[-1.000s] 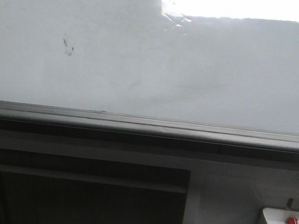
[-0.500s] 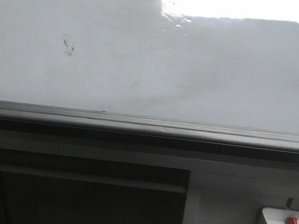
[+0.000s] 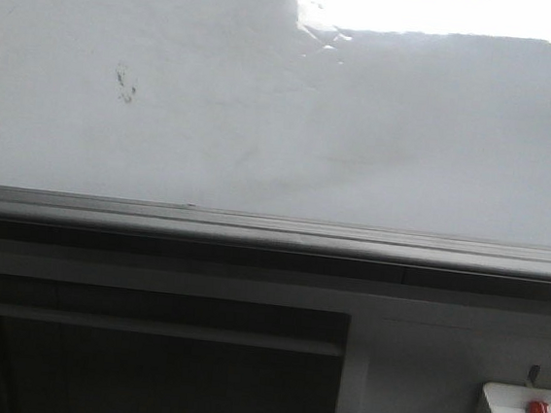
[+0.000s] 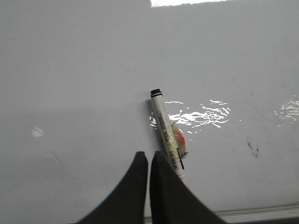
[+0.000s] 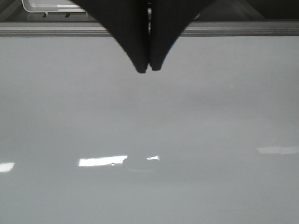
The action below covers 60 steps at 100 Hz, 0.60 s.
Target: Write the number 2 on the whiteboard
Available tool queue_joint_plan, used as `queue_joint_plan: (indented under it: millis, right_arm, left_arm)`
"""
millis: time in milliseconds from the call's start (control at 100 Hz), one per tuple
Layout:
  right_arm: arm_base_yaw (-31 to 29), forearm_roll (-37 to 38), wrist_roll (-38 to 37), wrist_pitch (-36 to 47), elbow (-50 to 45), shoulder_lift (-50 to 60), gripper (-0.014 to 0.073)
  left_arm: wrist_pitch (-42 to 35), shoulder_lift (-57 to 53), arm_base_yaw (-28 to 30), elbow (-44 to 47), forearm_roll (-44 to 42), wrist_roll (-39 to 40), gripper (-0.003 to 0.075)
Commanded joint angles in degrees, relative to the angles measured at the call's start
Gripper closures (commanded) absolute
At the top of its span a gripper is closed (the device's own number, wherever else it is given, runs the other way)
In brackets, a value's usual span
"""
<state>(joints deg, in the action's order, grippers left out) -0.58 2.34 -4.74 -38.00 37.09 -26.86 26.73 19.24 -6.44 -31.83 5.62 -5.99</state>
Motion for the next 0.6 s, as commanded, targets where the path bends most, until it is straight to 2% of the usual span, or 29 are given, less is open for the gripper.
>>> queue_joint_plan:
  millis: [0,170,230,280,340,430,490,590]
  right_arm:
    - [-0.3,0.1,0.7,3.4,2.0,-0.9,0.0666]
    - [-0.3,0.1,0.7,2.8,2.0,-0.9,0.064]
    - [-0.3,0.1,0.7,2.8,2.0,-0.9,0.058]
    - [-0.3,0.1,0.7,2.8,2.0,-0.9,0.0509]
    - [-0.3,0.1,0.7,2.8,2.0,-0.9,0.0419]
    - [-0.3,0.0,0.7,2.8,2.0,-0.9,0.0311]
    - [-0.3,0.0,0.7,2.8,2.0,-0.9,0.029]
    - [-0.3,-0.1,0.7,2.8,2.0,-0.9,0.0293]
  left_arm:
    - [-4.6,1.0,-0.1,-1.9,0.1,0.0,0.0739]
    - [-4.2,1.1,-0.1,-1.9,0.1,0.0,0.072]
    - [-4.2,1.1,-0.1,-1.9,0.1,-0.1,0.0664]
    - [-4.2,1.1,-0.1,-1.9,-0.1,-0.1,0.0587]
    - [-4.2,1.1,-0.1,-1.9,-0.1,-0.1,0.0455]
    - [-4.2,1.1,-0.4,-1.9,0.6,-0.1,0.0304]
    - [-3.8,1.7,-1.5,-1.9,1.5,-0.1,0.0265]
    - [-2.8,4.2,-3.8,-1.9,1.6,-0.1,0.0268]
